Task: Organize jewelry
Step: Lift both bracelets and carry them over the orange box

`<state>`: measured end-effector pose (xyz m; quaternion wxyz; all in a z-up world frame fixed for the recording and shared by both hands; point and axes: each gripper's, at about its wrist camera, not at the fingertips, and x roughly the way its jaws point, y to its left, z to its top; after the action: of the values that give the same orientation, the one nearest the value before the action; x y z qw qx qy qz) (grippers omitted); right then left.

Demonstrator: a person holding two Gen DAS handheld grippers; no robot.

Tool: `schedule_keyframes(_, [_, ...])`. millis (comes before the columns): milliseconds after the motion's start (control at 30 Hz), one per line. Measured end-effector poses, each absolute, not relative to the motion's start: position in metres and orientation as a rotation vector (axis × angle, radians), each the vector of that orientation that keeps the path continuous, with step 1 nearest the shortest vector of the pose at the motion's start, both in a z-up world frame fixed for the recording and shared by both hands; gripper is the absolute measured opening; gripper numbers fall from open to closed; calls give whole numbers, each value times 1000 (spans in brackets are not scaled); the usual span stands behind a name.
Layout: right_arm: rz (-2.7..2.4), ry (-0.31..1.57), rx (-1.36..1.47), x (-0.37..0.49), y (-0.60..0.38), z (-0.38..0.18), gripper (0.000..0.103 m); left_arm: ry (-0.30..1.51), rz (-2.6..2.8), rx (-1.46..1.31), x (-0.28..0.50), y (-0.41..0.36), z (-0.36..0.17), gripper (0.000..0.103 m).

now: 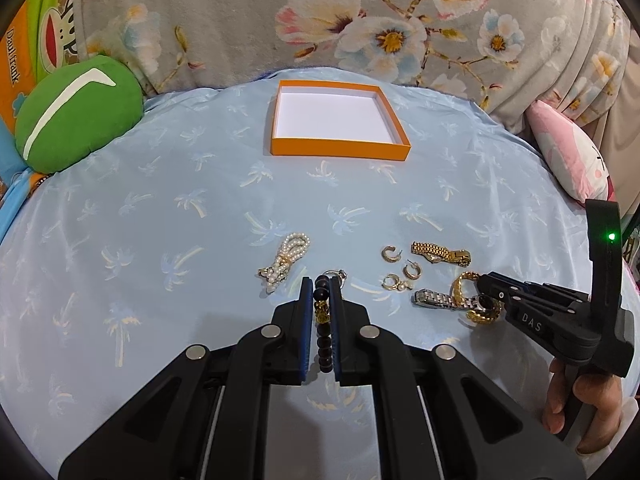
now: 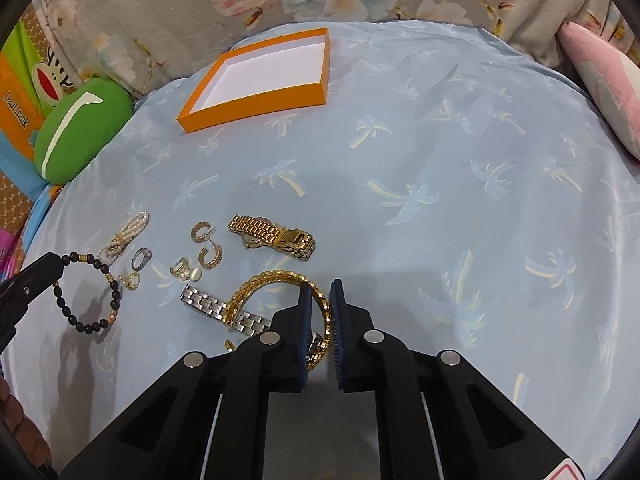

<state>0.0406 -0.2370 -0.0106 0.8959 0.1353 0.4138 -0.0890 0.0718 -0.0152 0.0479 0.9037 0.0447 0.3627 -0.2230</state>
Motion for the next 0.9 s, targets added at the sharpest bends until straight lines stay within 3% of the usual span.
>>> schedule_keyframes(467, [-154,727,226,40,-227,50,3,714,-493,76,76,-21,76,7])
schedule_keyframes(900, [-124,716,180,181,-264,78,3,582,-491,139,192,-79,135,7])
